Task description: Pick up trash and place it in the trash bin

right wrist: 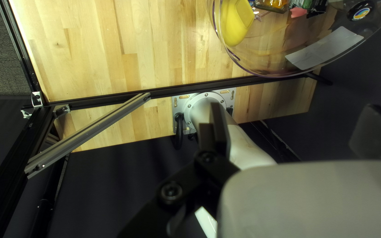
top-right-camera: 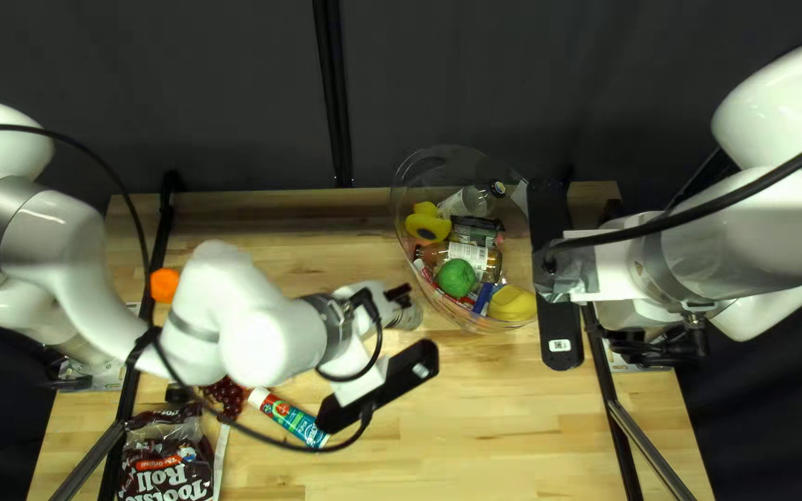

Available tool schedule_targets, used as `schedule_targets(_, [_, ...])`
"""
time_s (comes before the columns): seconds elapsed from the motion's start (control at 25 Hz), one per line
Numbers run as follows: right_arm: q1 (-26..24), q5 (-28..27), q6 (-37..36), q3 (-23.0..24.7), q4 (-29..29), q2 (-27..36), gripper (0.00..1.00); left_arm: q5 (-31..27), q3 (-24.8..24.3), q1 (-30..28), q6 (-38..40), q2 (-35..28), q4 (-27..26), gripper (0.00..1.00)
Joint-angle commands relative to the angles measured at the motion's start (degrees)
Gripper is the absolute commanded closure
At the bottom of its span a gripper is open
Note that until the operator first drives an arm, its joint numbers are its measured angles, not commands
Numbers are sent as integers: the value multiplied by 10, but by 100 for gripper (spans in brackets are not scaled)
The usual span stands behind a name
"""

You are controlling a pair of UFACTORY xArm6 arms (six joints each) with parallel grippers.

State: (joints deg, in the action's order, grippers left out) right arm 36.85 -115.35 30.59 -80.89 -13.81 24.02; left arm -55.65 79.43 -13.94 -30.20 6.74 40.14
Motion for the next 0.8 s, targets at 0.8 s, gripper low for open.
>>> schedule_targets(0.8, [0, 0, 0, 0, 0, 0, 0, 105, 85, 156, 146, 115, -143, 100])
